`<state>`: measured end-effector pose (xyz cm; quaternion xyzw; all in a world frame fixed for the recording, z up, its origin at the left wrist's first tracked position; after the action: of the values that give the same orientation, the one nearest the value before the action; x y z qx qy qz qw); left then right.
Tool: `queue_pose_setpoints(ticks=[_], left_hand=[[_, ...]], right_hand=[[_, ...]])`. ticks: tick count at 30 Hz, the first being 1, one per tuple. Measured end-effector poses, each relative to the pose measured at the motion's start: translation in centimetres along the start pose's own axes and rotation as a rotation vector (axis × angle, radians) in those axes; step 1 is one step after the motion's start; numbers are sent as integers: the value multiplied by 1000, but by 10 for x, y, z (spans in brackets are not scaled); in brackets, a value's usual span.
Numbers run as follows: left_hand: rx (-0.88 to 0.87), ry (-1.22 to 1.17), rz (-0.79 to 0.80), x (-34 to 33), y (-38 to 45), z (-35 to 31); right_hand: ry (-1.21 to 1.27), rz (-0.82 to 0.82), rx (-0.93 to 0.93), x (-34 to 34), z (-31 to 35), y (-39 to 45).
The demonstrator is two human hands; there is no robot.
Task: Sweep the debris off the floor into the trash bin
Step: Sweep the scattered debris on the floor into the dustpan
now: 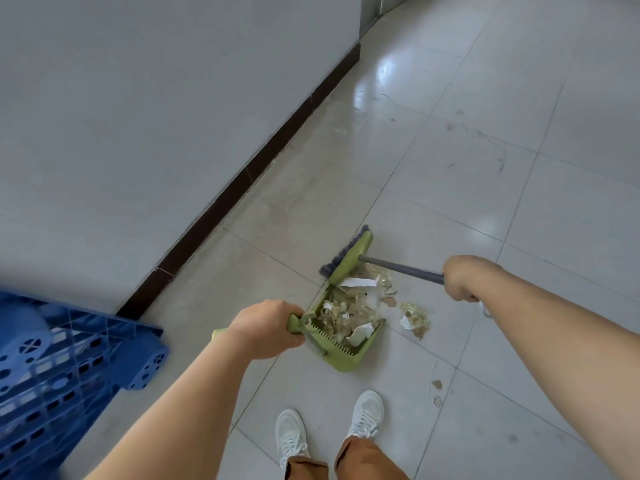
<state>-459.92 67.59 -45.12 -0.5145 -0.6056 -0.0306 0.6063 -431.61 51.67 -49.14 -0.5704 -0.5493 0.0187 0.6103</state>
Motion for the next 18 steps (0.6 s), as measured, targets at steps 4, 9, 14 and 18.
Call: queue_pose_setpoints(ticks=[4, 9, 14, 18], left_hand=[[-10, -8, 1, 3, 5, -3], [-12, 5, -12, 10, 15, -4], [10, 29, -16, 13, 27, 1], [34, 19, 12, 12, 37, 8]], right_hand=[[83, 68, -68, 6, -35, 0], [293, 144, -112, -8, -44, 11], [493, 189, -99, -25, -12, 30], [358, 202, 66, -28, 37, 28]])
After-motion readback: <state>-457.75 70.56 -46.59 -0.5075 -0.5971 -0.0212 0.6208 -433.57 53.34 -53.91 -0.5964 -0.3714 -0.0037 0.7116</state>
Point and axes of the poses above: each hand's wrist, its own y-axis towards the middle knuckle, its own x-axis out of the back of the hand, z = x × y, the point moved 9 cm from there along y, towards the middle knuckle, and after that the axes turned 4 degrees about -z, right-handed, at the moved point
